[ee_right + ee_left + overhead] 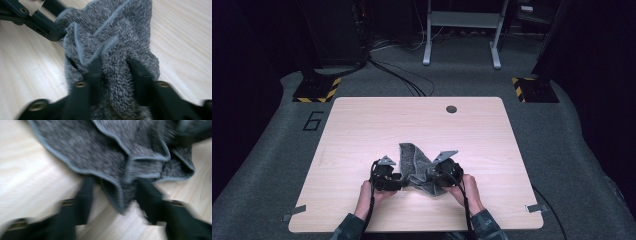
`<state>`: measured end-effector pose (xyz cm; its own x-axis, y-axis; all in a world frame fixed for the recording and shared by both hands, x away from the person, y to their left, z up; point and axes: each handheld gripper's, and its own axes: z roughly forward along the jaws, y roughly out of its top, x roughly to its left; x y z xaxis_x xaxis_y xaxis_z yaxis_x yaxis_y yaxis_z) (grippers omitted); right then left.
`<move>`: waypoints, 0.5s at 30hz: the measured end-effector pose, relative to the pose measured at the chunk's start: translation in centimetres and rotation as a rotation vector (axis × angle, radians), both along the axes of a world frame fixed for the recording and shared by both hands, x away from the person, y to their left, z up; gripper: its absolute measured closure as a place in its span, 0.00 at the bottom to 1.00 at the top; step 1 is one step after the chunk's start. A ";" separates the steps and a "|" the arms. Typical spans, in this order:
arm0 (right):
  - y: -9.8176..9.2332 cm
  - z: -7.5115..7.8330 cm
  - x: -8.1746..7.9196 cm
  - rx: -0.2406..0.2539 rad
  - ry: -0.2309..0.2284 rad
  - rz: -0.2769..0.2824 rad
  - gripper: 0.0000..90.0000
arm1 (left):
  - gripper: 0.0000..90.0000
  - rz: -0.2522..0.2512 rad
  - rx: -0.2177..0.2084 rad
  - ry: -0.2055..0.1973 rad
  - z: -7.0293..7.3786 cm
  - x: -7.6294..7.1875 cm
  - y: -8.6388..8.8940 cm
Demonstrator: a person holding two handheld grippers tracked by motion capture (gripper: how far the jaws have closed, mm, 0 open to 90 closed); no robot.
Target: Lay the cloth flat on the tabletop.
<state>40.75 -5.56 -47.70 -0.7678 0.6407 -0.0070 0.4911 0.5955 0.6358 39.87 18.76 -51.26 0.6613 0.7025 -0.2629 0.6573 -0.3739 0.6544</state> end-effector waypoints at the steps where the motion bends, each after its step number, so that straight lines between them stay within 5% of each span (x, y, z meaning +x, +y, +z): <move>1: -0.1 -0.2 0.1 0.009 -0.005 -0.011 0.85 | 0.84 -0.002 -0.003 -0.010 -0.2 -0.3 -0.2; 2: -1.2 0.2 0.3 0.049 -0.019 -0.036 0.89 | 0.96 -0.014 0.003 -0.022 -0.2 -0.5 -0.2; 9: -5.5 1.3 0.7 0.142 -0.002 -0.177 0.86 | 0.97 -0.009 -0.009 -0.054 0.9 -1.9 1.3; 10: -6.8 0.6 1.0 0.152 0.023 -0.222 0.83 | 0.97 -0.005 -0.016 -0.048 0.8 -2.3 1.7; 14: -7.5 -0.8 1.1 0.122 0.066 -0.247 0.66 | 0.91 -0.029 -0.003 -0.028 0.7 -2.9 1.8; 15: -7.7 -1.0 1.0 0.127 0.072 -0.251 0.59 | 0.79 -0.020 -0.006 -0.018 0.7 -3.1 1.8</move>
